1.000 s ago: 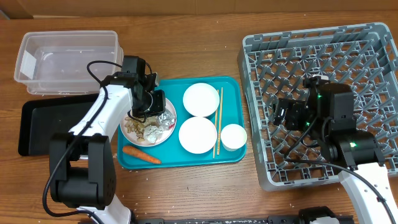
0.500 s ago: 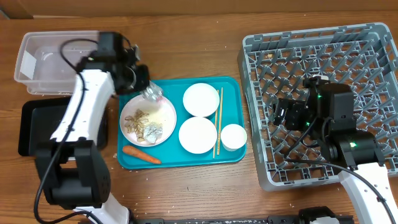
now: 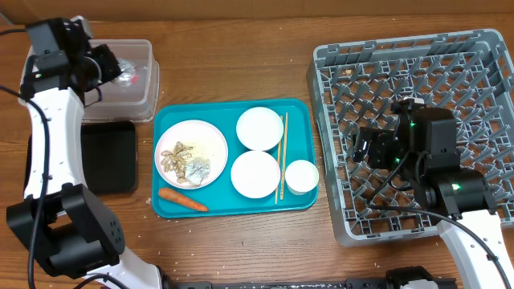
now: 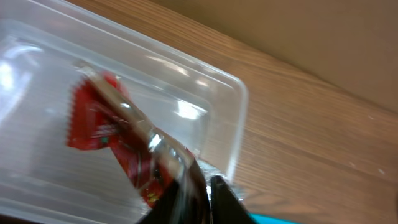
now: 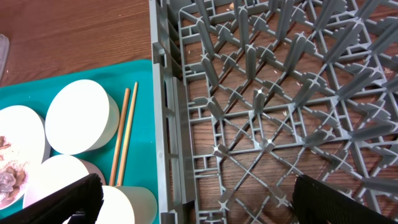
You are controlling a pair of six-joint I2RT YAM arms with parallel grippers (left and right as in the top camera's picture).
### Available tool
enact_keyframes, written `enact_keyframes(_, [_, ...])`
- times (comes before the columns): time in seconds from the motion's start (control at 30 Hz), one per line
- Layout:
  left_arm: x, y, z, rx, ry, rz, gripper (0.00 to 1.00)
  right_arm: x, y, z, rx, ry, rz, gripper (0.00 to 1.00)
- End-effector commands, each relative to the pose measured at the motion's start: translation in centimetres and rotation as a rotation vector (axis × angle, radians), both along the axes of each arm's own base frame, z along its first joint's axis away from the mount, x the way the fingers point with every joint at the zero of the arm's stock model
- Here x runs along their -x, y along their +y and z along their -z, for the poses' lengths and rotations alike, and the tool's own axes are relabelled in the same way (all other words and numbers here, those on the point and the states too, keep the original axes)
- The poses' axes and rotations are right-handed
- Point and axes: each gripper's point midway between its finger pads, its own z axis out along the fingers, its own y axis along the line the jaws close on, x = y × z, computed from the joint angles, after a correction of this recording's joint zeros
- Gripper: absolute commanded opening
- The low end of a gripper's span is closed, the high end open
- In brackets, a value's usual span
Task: Sort waste into correct bins and load items into the dishwasher
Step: 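Carry the wrapper left and drop it into the clear bin, then return the left gripper to the plate and grasp the crumpled tissue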
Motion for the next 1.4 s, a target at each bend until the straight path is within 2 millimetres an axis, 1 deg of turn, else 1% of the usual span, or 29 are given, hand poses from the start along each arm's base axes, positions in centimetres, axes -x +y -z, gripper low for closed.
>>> enact_keyframes(0.0, [-0.2, 1.6, -1.4, -0.075, -0.027, -0.046, 0.20, -0.4, 0.1, -1.3, -0.014, -0.033, 0.000, 1.00])
enact_keyframes(0.03, [-0.2, 1.6, -1.5, -0.076, -0.028, -0.046, 0.26, -0.4, 0.1, -1.3, -0.014, -0.033, 0.000, 1.00])
enact_keyframes(0.07, [-0.2, 1.6, -1.4, -0.076, -0.027, -0.047, 0.36, -0.3, 0.1, -1.3, -0.014, -0.033, 0.000, 1.00])
enact_keyframes(0.1, [-0.2, 1.6, -1.4, -0.077, -0.025, -0.047, 0.42, -0.3, 0.1, -1.3, -0.014, -0.033, 0.000, 1.00])
enact_keyframes(0.17, [-0.1, 1.5, -1.3, -0.072, -0.022, -0.044, 0.44, -0.3, 0.1, -1.3, -0.014, -0.033, 0.000, 1.00])
enact_keyframes(0.2, [-0.1, 1.1, -1.3, -0.055, -0.020, -0.028, 0.44, -0.3, 0.1, -1.3, -0.014, -0.033, 0.000, 1.00])
enact_keyframes(0.3, [0.2, -1.3, -1.0, 0.029, -0.009, 0.055, 0.44, -0.3, 0.1, -1.3, -0.014, -0.032, 0.000, 1.00])
enact_keyframes(0.37, [0.8, -3.2, -0.4, 0.078, 0.027, 0.105, 0.44, -0.3, 0.1, -1.3, -0.014, -0.032, 0.000, 1.00])
enact_keyframes(0.43, [1.9, -5.1, 0.7, 0.101, 0.095, 0.138, 0.45, -0.3, 0.1, -1.3, -0.014, -0.033, 0.000, 1.00])
enact_keyframes(0.53, [3.8, -8.4, 2.2, 0.107, 0.208, 0.217, 0.47, -0.3, 0.1, -1.3, -0.014, -0.032, 0.000, 1.00])
enact_keyframes(0.6, [5.5, -11.2, 3.2, 0.115, 0.293, 0.281, 0.49, -0.3, 0.1, -1.2, -0.014, -0.032, 0.000, 1.00])
enact_keyframes(0.63, [6.4, -12.5, 3.6, 0.119, 0.334, 0.305, 0.51, -0.3, 0.1, -1.2, -0.014, -0.032, 0.000, 1.00])
enact_keyframes(0.77, [9.7, -16.2, 4.9, 0.109, 0.479, 0.379, 0.52, -0.3, 0.1, -1.3, -0.014, -0.032, 0.000, 1.00])
enact_keyframes(0.83, [11.2, -17.6, 5.8, 0.075, 0.544, 0.410, 0.52, -0.3, 0.1, -1.3, -0.014, -0.032, 0.000, 1.00])
enact_keyframes(0.87, [12.2, -18.3, 6.6, 0.049, 0.586, 0.417, 0.52, -0.3, 0.1, -1.3, -0.014, -0.032, 0.000, 1.00])
enact_keyframes(0.93, [13.5, -18.9, 7.8, 0.020, 0.642, 0.415, 0.53, -0.3, 0.1, -1.2, -0.014, -0.032, 0.000, 1.00])
enact_keyframes(1.0, [15.1, -19.7, 9.4, -0.010, 0.705, 0.418, 0.54, -0.3, 0.1, -1.2, -0.014, -0.027, 0.000, 1.00])
enact_keyframes(1.1, [17.1, -20.3, 11.4, -0.034, 0.774, 0.411, 0.56, -0.1, 0.1, -1.1, -0.012, -0.021, 0.000, 1.00])
enact_keyframes(1.2, [18.5, -20.4, 13.1, -0.055, 0.819, 0.408, 0.56, -0.1, 0.1, -1.0, -0.012, -0.017, 0.000, 1.00])
enact_keyframes(1.3, [19.1, -20.1, 14.4, -0.071, 0.833, 0.404, 0.56, -0.1, 0.1, -1.0, -0.012, -0.017, 0.000, 1.00])
enact_keyframes(1.37, [19.3, -19.8, 14.9, -0.087, 0.837, 0.398, 0.56, -0.1, 0.1, -1.0, -0.012, -0.017, 0.000, 1.00])
